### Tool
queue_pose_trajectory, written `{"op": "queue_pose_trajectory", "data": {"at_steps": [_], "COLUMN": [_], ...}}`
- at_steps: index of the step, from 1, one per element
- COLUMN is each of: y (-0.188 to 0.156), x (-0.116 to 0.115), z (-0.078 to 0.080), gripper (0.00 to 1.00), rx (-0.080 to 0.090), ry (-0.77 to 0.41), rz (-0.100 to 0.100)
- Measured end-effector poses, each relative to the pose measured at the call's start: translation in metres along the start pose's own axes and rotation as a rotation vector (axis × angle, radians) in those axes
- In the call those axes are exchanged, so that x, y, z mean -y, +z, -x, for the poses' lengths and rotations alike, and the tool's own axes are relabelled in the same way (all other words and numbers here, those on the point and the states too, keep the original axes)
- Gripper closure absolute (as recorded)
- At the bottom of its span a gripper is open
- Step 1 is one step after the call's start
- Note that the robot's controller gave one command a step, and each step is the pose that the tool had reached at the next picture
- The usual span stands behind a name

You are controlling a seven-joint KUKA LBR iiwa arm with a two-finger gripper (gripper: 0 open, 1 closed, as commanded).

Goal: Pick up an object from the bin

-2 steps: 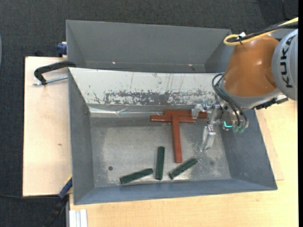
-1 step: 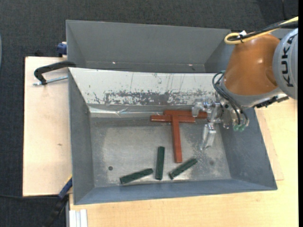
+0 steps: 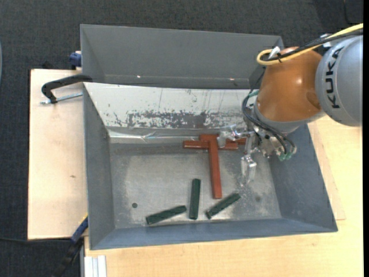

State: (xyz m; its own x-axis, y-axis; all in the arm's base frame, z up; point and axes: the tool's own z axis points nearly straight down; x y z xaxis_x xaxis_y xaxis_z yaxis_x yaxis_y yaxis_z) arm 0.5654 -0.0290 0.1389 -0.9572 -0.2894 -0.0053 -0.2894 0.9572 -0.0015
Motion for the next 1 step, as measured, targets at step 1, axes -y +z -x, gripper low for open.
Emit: {"op": "queue_pose_trajectory", "data": {"at_steps": [1], "y": [0.0125], "x": [-0.0215], "z": [-0.0277], "gripper": [0.00], "rx": [-0.003], "ry": [-0.372], "rz": [0.003]}}
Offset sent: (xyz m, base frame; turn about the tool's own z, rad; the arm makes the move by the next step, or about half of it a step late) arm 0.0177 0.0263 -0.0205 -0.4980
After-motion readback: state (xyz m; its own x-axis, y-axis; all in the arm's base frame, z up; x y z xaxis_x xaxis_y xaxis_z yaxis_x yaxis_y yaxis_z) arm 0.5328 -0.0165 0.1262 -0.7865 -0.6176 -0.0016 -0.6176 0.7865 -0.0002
